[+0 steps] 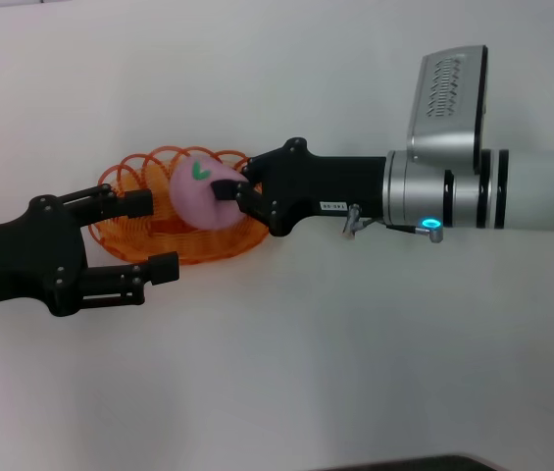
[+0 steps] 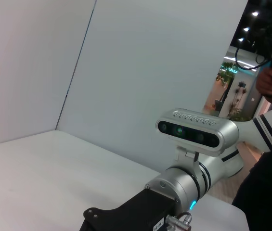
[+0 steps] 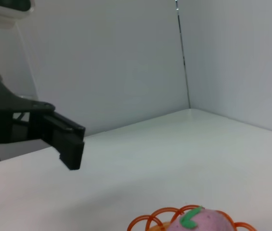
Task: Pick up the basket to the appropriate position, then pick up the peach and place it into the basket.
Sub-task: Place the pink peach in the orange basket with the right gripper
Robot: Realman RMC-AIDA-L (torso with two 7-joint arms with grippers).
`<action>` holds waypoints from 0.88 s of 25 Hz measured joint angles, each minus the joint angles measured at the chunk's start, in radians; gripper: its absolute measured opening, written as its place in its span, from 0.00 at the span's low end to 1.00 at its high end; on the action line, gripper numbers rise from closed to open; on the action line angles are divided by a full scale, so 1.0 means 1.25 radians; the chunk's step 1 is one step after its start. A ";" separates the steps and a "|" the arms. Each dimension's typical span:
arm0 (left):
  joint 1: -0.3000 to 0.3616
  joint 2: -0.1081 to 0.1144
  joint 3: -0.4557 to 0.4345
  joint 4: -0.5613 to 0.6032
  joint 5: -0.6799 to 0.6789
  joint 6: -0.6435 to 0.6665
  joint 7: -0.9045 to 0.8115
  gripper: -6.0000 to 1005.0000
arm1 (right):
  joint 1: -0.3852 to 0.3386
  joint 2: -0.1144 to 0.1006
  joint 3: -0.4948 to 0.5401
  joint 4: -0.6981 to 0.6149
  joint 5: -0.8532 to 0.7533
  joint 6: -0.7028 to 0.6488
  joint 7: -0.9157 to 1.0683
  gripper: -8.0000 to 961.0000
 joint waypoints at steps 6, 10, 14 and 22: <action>0.001 0.000 0.000 0.000 0.000 -0.005 0.000 0.88 | 0.000 0.001 -0.007 0.009 -0.002 -0.005 -0.047 0.10; 0.001 0.000 -0.001 0.000 0.000 -0.006 0.000 0.88 | 0.001 0.004 0.008 0.047 0.007 -0.013 -0.134 0.14; 0.001 0.000 -0.002 0.000 0.000 -0.006 0.001 0.88 | 0.001 0.005 0.029 0.067 0.013 -0.016 -0.168 0.28; 0.002 0.000 -0.004 0.000 -0.003 -0.007 0.001 0.88 | 0.001 0.005 0.034 0.068 0.013 -0.035 -0.168 0.63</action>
